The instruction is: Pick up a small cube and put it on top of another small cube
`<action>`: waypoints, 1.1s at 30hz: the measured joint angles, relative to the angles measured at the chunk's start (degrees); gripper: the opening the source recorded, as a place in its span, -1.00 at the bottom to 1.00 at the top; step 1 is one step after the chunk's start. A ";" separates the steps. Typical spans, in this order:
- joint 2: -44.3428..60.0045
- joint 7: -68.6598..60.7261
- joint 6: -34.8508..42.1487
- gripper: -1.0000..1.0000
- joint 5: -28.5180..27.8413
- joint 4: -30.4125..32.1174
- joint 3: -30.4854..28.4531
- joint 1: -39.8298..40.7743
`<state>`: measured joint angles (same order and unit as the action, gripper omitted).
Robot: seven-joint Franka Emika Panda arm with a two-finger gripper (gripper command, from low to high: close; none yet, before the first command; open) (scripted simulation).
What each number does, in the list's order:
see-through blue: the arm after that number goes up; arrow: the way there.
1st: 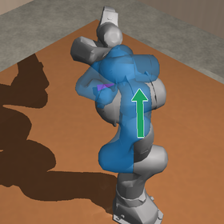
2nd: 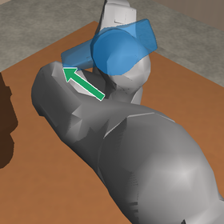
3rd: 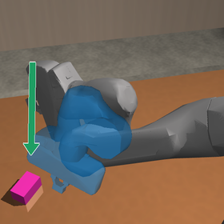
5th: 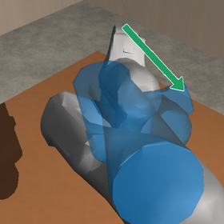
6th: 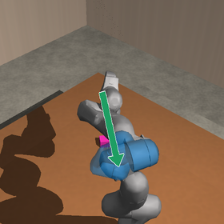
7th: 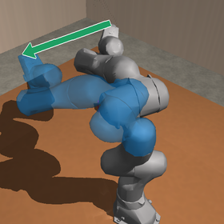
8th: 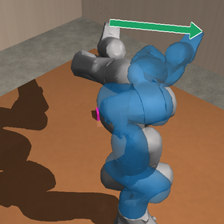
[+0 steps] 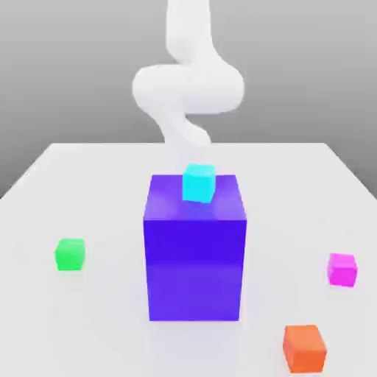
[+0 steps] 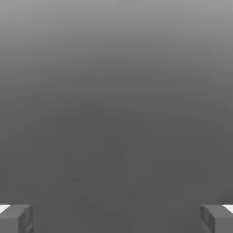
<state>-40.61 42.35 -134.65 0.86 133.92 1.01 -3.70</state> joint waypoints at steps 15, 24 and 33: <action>31.33 -18.59 -17.28 0.00 1.94 12.89 11.33 -19.06; 50.62 -18.98 -28.01 0.00 -9.64 18.82 13.94 -29.89; 60.45 -14.16 -35.55 -1.00 -16.24 16.94 6.71 -35.93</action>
<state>19.84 28.19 -170.20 -15.38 150.87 7.72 -39.63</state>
